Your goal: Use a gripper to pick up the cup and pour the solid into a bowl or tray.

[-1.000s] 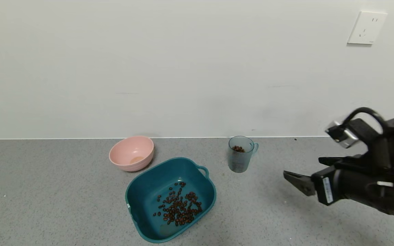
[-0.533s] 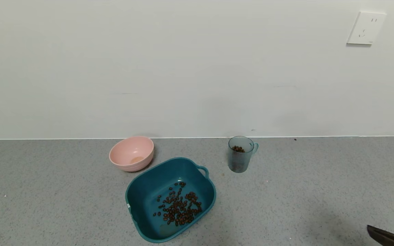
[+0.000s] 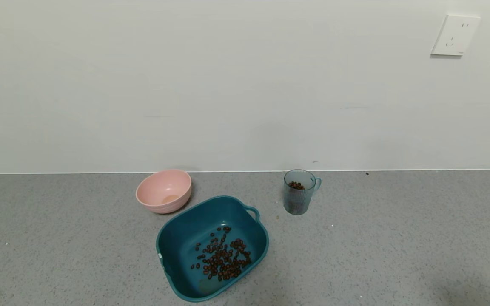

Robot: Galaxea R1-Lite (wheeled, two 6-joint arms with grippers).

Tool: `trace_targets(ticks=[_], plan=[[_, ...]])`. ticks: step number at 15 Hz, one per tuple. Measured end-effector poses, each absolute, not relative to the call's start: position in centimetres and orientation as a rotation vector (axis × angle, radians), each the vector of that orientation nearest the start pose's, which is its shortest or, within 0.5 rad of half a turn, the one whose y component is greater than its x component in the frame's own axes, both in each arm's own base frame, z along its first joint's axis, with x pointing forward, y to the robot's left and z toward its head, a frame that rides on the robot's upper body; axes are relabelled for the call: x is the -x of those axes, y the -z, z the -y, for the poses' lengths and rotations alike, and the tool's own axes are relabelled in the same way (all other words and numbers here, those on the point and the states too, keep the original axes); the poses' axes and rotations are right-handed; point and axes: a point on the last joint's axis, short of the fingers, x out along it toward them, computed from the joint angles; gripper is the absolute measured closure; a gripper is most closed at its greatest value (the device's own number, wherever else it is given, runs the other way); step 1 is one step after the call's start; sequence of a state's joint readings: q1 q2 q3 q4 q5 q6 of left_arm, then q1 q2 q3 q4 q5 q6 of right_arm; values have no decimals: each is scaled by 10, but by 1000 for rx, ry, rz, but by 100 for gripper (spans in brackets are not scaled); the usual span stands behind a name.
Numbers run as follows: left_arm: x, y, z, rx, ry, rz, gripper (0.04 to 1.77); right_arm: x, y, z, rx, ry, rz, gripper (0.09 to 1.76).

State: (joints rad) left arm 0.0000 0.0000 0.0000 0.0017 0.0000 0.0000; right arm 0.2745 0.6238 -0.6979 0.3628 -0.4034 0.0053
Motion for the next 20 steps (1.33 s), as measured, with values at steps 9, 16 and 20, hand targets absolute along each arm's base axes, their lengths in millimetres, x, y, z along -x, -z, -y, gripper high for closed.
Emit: trace_targets(ticks=[9,16,20], plan=[[23,-75,0,0,0,-2,6,51,-212,13,-37,243,-112,15],[23,-75,0,0,0,-2,6,54,-192,6,-54,219,-62,15],[23,-75,0,0,0,-1,6,47,-164,4,-21,123,58,15]])
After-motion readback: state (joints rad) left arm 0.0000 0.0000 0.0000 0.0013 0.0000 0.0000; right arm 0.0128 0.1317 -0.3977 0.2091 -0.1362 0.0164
